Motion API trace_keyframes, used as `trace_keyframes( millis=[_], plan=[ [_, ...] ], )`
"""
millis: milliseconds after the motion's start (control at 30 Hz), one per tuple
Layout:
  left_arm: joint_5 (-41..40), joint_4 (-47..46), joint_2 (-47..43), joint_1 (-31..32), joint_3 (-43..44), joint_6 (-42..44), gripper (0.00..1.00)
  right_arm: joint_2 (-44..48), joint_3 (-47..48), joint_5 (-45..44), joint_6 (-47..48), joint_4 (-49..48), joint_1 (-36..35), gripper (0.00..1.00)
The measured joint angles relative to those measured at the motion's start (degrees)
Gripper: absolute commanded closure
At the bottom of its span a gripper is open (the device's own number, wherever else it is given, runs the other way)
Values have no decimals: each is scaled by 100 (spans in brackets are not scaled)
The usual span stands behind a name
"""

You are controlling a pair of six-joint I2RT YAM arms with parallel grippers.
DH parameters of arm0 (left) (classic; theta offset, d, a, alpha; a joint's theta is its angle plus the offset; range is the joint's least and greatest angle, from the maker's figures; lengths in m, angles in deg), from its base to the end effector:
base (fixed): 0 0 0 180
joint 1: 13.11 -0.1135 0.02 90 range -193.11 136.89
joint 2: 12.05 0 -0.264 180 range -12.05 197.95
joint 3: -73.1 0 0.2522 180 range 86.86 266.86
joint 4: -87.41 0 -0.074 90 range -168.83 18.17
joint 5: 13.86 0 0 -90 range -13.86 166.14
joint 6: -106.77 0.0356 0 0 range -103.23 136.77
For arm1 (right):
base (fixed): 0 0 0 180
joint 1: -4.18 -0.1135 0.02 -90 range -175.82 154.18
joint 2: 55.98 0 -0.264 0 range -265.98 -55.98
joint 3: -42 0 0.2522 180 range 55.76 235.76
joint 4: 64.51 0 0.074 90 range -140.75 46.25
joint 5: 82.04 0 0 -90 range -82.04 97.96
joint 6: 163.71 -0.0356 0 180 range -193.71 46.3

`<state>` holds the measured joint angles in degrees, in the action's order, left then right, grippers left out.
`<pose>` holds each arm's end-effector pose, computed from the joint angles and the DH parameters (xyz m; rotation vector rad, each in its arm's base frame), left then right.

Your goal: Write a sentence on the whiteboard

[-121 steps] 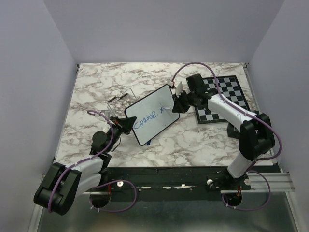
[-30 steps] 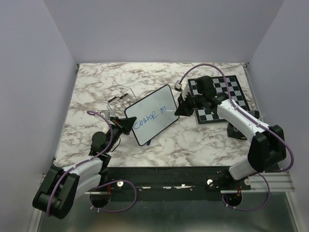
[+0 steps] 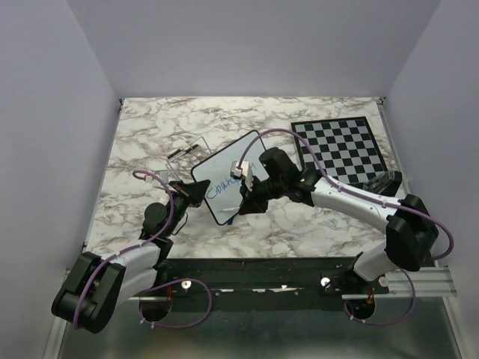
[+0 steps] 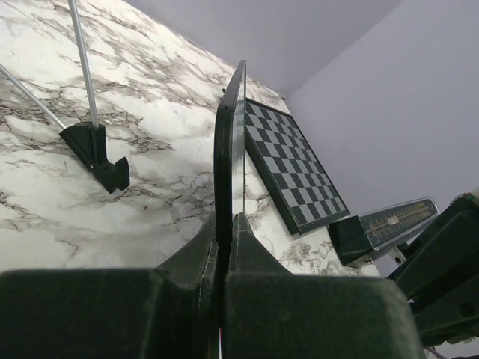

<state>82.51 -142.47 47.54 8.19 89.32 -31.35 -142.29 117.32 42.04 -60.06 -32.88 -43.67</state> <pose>0.1648 -0.0685 0.1804 -0.2649 1.5268 -1.0577 0.2045 0.2556 0.2588 -1.4655 1.8484 0.9864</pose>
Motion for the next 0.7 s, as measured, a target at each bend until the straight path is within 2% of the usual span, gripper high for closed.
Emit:
trace_keyframes(
  millis=[700],
  plan=[
    [-101, -162, 162, 37, 0, -37, 100, -570, 201, -409, -33, -20, -133, 99]
  ],
)
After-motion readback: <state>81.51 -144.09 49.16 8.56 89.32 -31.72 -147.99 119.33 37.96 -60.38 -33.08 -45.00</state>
